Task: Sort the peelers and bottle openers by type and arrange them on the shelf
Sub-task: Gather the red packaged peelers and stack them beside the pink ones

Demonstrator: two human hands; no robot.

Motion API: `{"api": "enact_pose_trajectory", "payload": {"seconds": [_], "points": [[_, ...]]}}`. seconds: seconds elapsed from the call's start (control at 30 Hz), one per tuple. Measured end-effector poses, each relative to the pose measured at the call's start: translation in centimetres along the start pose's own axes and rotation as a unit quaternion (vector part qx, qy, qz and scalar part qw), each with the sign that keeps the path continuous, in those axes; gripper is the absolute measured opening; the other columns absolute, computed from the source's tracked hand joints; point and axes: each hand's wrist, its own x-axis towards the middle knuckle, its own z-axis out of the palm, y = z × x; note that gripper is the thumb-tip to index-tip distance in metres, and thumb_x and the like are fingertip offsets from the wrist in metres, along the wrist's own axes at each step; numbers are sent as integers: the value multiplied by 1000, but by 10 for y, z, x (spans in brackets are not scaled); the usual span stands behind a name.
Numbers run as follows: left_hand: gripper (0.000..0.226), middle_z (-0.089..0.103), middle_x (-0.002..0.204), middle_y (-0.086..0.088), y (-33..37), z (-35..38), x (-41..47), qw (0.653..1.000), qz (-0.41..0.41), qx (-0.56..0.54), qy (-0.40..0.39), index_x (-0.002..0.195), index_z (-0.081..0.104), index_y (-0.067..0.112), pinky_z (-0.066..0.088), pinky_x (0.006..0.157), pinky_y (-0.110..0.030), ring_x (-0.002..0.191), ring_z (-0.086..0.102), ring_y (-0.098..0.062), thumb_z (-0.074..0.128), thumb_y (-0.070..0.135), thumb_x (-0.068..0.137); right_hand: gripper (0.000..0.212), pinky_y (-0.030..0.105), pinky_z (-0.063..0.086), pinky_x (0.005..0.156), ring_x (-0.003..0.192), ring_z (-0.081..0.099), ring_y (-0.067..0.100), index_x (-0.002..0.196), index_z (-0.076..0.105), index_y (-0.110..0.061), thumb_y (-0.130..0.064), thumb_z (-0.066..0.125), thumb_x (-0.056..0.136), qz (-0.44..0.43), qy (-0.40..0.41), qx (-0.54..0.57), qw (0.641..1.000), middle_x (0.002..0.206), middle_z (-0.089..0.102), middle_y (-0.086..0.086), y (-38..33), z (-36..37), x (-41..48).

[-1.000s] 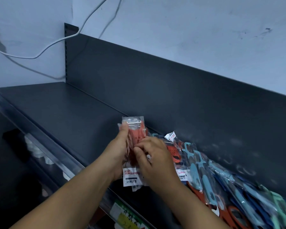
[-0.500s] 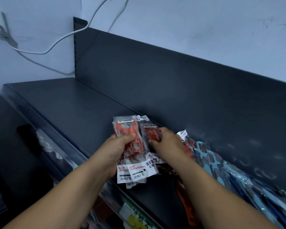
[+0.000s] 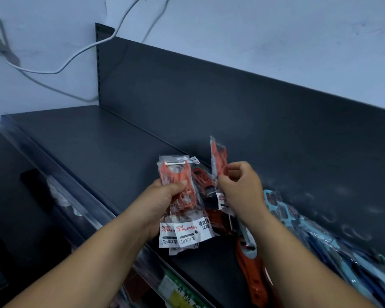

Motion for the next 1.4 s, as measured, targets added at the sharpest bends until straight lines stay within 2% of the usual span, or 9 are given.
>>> {"api": "enact_pose_trajectory", "payload": {"seconds": [0.1,0.2,0.4,0.5,0.63,0.87,1.0,1.17,1.4], "points": [[19,74,96,-16,0,4,0,1000,2,1,-5,110,61,11,53,88,-50,89,71,-33,59,15,91,14,13,49,61,73,65,1,90,62,-23,-15,67,80,-14,-39,70,997,83,69,-8,-13,-9,-6],[16,73,97,-18,1,11,-1,1000,6,-13,-14,107,63,10,54,86,-50,90,70,-35,58,14,92,12,32,58,72,79,70,13,88,66,-24,-16,67,80,-15,-96,91,991,84,72,-4,-21,-13,-16],[14,74,82,-15,1,22,-5,1000,29,-8,-5,100,65,9,57,55,-34,68,72,-27,53,15,95,14,29,60,64,70,70,11,92,68,-20,-11,66,82,-21,-127,80,988,79,73,-2,-24,-9,-36],[37,74,89,-17,1,23,-6,1000,26,4,1,106,66,9,58,64,-38,76,73,-31,46,39,98,12,22,54,54,61,64,4,92,67,-21,-12,68,84,-3,-129,71,989,78,70,-2,-20,-4,-39],[65,74,94,-17,2,26,-7,1000,8,9,-27,103,70,11,56,79,-44,84,72,-31,38,65,88,18,28,53,81,86,62,7,97,69,-32,-26,71,80,-64,-94,-52,992,97,62,-9,-8,4,-41],[26,73,93,-20,1,24,-7,999,-9,32,-4,107,66,2,56,75,-42,78,71,-33,62,20,89,25,27,53,88,93,65,5,113,67,-23,-20,63,89,-44,-118,53,991,100,69,-11,1,-6,-38],[20,74,93,-17,-1,23,-5,998,-11,60,-3,102,66,5,56,76,-38,81,71,-31,59,20,91,27,29,47,88,103,61,21,113,63,-17,-26,60,88,8,0,-186,982,108,68,1,29,-27,-12],[21,74,95,-17,-1,23,-5,998,-12,52,-16,106,65,4,56,83,-43,87,71,-33,58,18,92,37,31,47,88,106,60,30,113,58,-16,-39,61,85,78,-57,-377,921,111,67,9,53,-38,-4],[21,74,94,-17,4,27,-9,998,-6,60,-31,106,63,7,53,90,-49,89,71,-34,60,19,91,16,28,45,64,78,63,22,92,57,-23,-24,63,77,98,21,-210,973,78,65,-5,43,-46,-5]]}}
